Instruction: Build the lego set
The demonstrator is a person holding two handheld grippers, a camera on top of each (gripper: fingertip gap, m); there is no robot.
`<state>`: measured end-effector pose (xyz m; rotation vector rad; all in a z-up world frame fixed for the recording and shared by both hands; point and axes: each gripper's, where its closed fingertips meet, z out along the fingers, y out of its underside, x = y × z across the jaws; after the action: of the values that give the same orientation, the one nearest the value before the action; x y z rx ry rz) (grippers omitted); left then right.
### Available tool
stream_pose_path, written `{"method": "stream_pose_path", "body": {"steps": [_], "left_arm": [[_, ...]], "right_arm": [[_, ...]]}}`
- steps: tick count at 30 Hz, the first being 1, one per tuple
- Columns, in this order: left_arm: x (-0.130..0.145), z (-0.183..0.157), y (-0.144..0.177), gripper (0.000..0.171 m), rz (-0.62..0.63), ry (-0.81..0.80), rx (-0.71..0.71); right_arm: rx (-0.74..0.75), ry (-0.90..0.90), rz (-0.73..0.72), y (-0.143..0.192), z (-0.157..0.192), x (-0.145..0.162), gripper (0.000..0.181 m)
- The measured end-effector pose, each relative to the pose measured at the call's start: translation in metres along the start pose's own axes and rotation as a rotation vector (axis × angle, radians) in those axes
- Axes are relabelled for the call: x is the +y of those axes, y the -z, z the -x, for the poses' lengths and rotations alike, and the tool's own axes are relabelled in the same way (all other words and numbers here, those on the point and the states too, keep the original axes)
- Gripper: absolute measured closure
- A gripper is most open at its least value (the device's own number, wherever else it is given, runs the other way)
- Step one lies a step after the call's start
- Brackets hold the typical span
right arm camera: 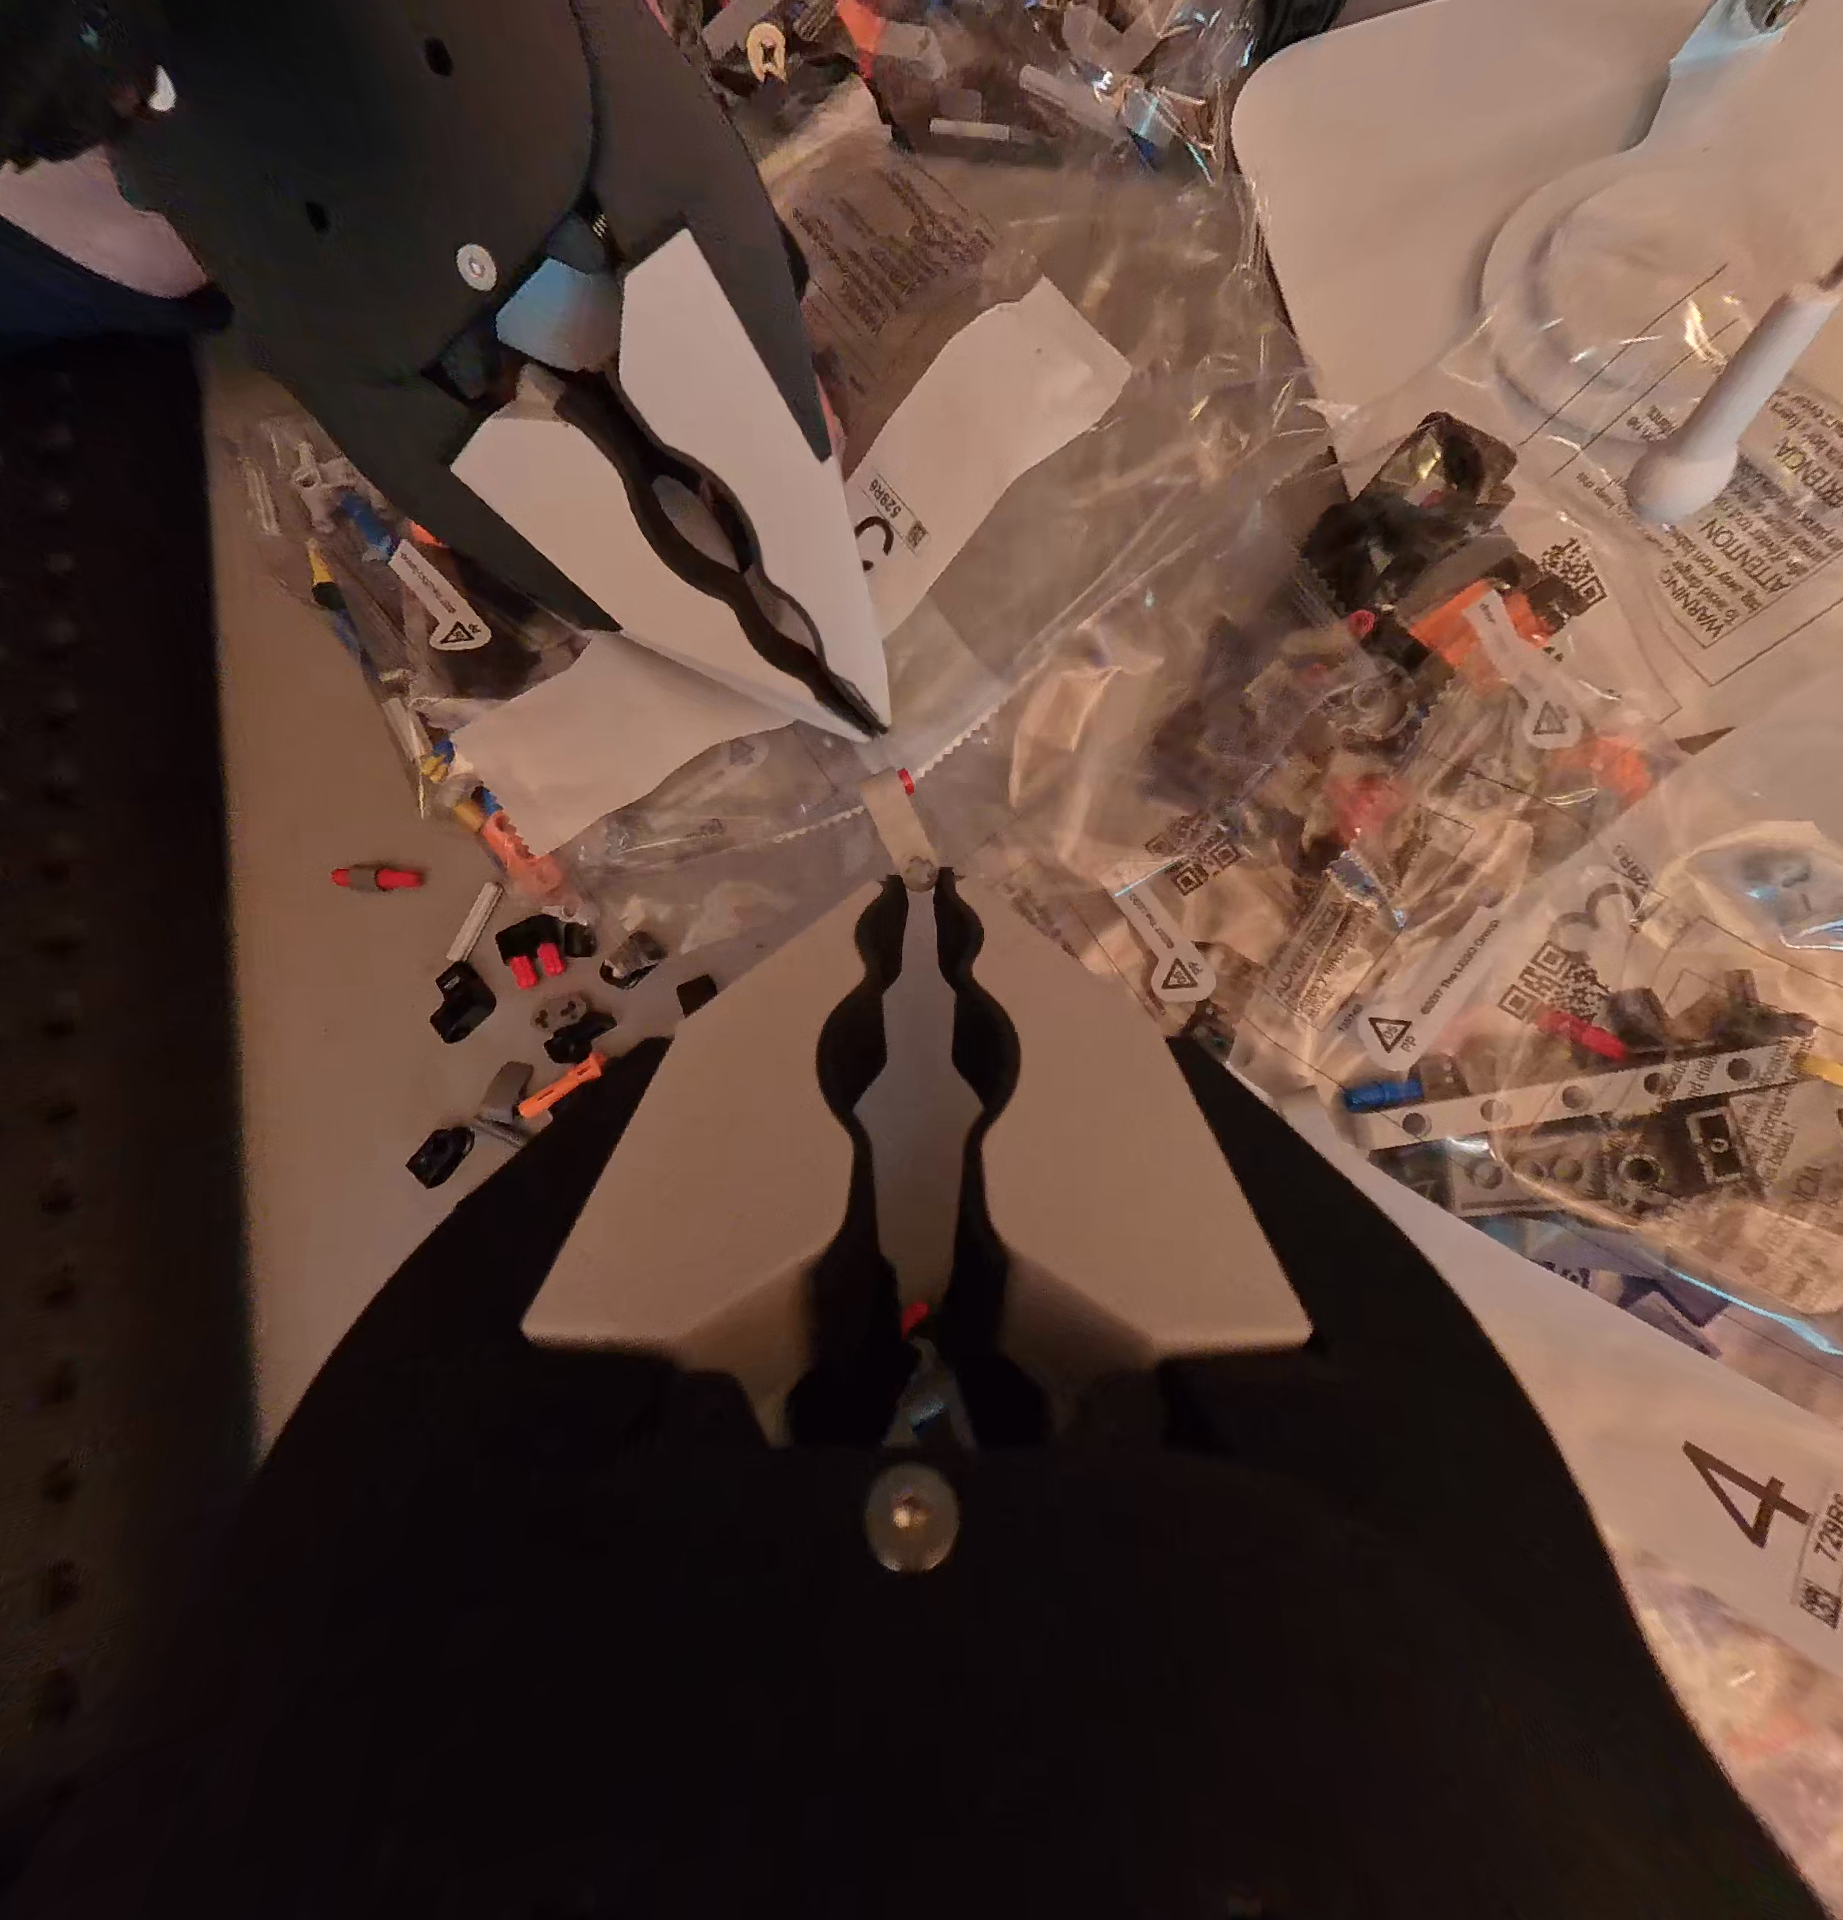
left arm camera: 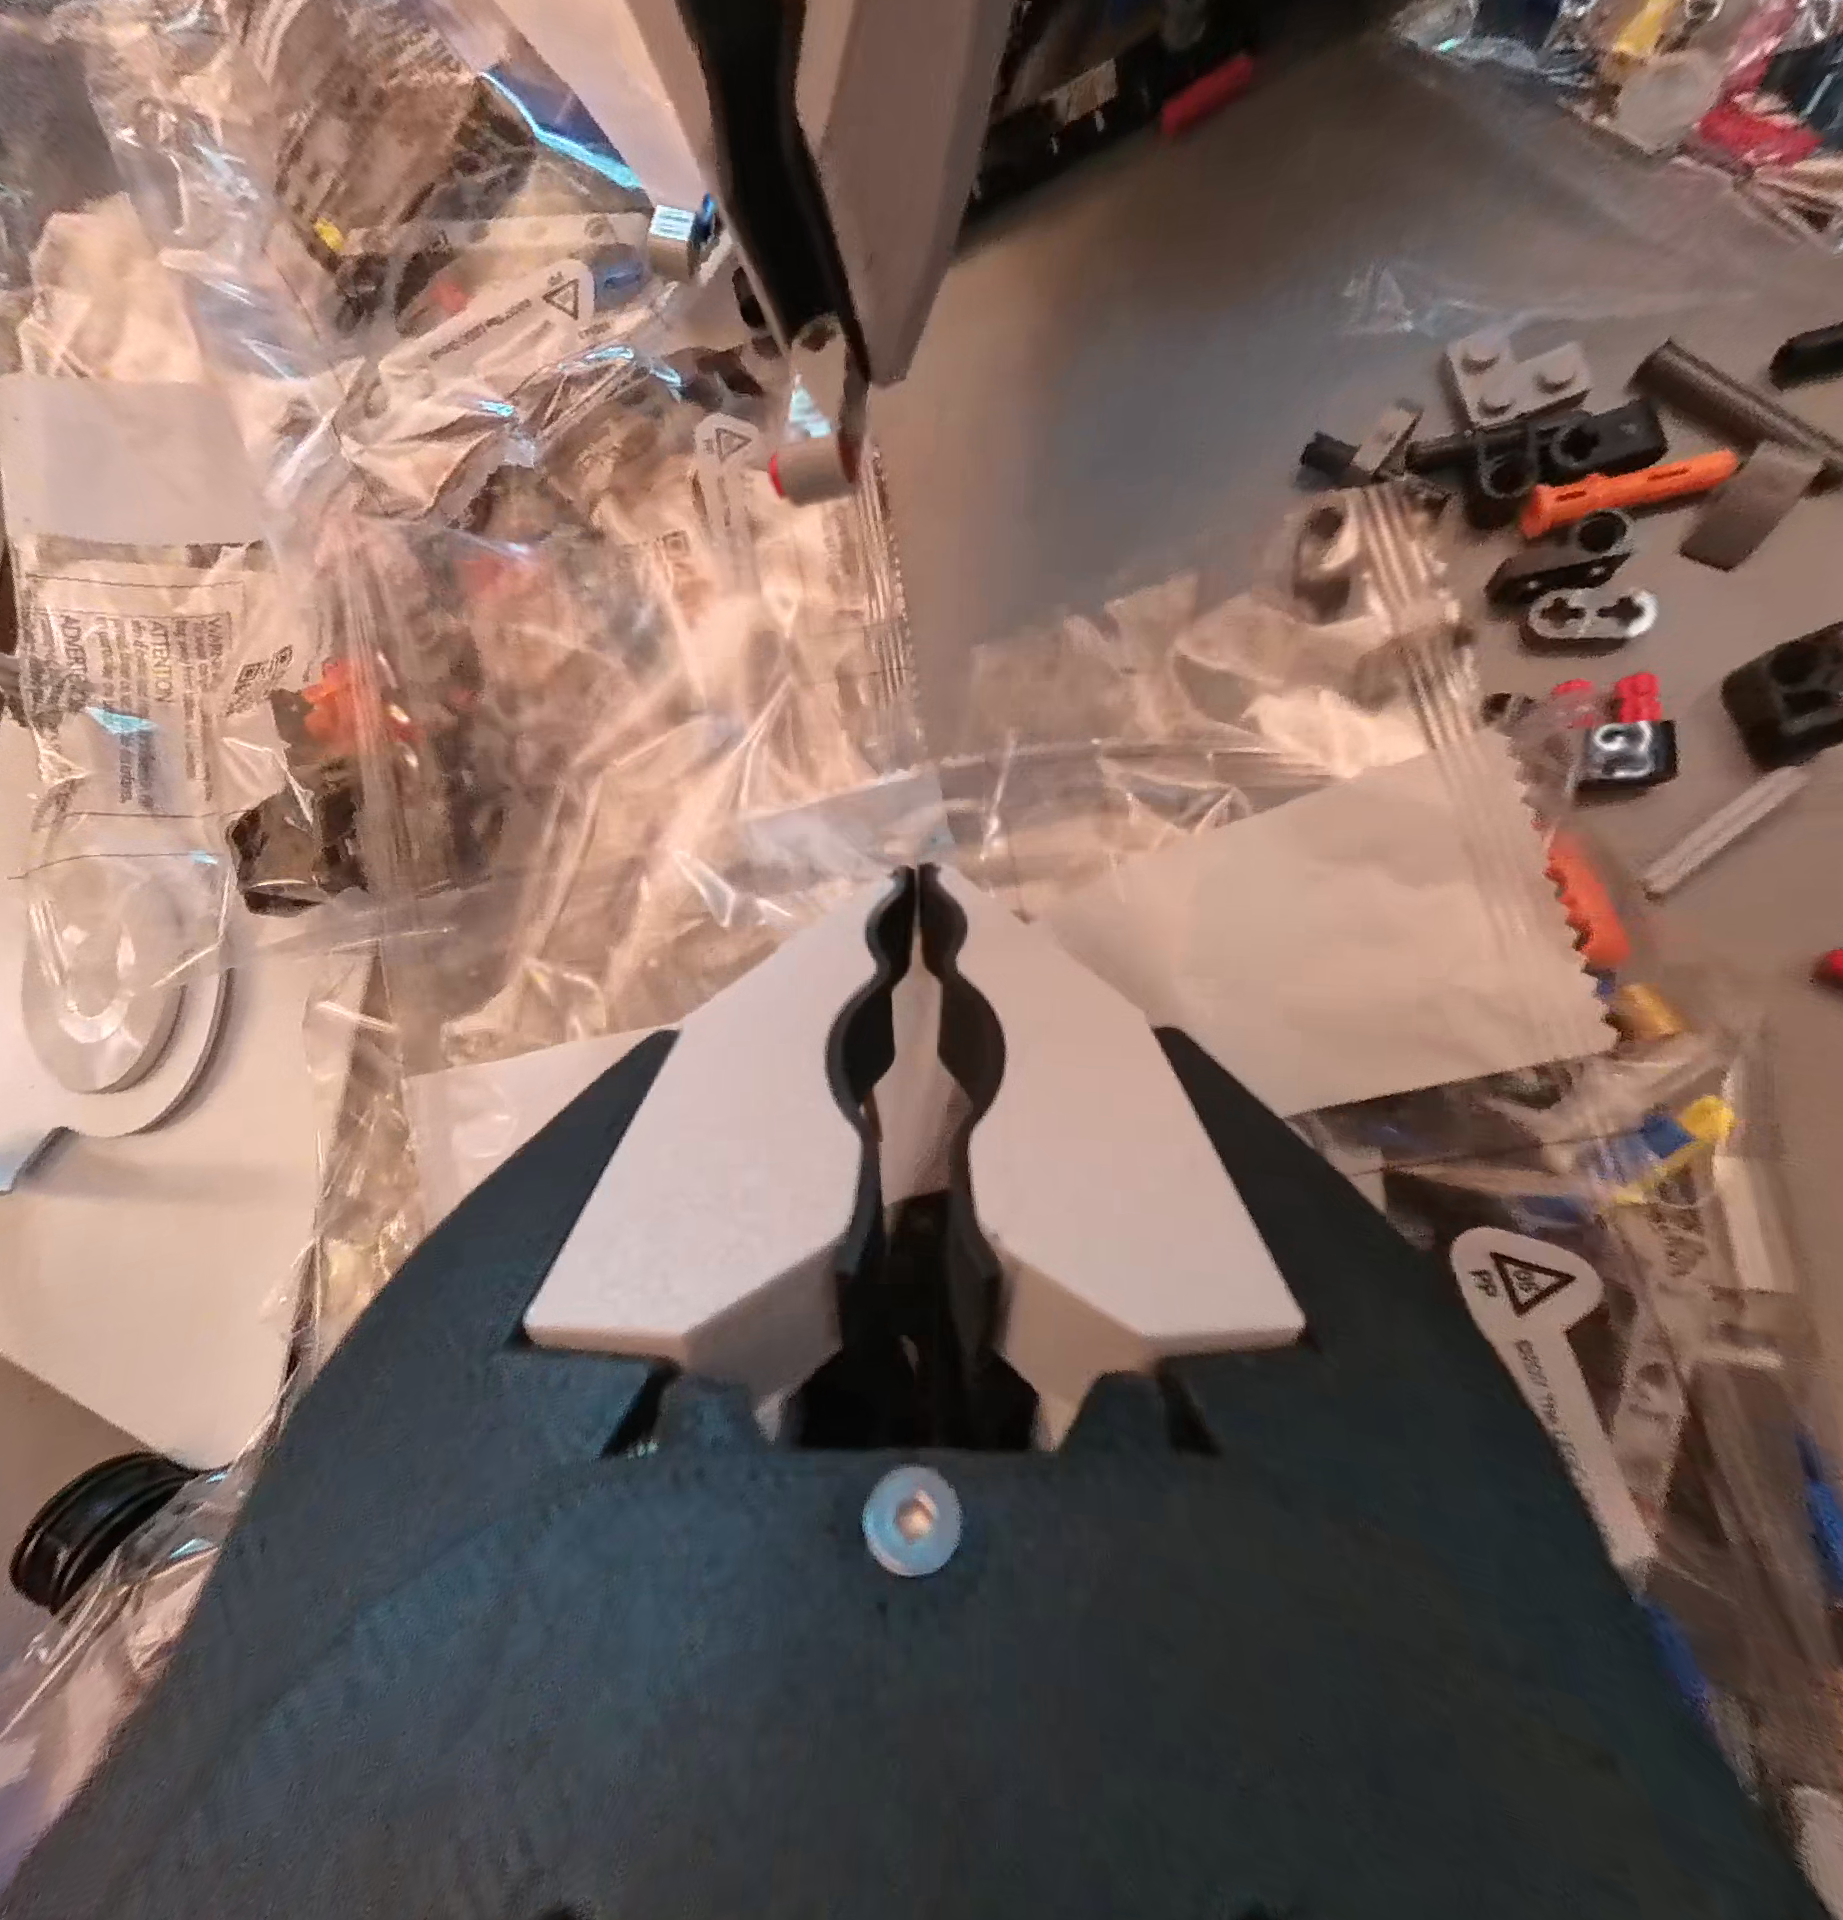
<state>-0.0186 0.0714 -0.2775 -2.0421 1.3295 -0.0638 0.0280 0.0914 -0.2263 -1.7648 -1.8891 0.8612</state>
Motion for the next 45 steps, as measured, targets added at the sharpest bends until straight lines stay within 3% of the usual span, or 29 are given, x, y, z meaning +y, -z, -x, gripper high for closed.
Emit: {"method": "stream_pose_path", "body": {"steps": [18, 31, 39, 45], "left_arm": [[-0.011, 0.034, 0.035, 0.171, -0.178, 0.084, -0.129], [-0.039, 0.028, 0.061, 0.171, -0.39, 0.074, -0.088], [-0.052, 0.024, 0.072, 0.171, -0.485, 0.058, -0.071], [-0.059, 0.021, 0.08, 0.171, -0.552, 0.056, -0.047]], "right_arm": [[0.021, -0.008, -0.002, 0.001, -0.004, 0.0, 0.178], [0.106, 0.036, 0.009, -0.005, -0.007, -0.008, 0.178], [0.091, 0.115, 0.016, -0.013, 0.013, -0.019, 0.178], [0.028, 0.13, 0.096, -0.027, 0.024, -0.007, 0.178]]}}
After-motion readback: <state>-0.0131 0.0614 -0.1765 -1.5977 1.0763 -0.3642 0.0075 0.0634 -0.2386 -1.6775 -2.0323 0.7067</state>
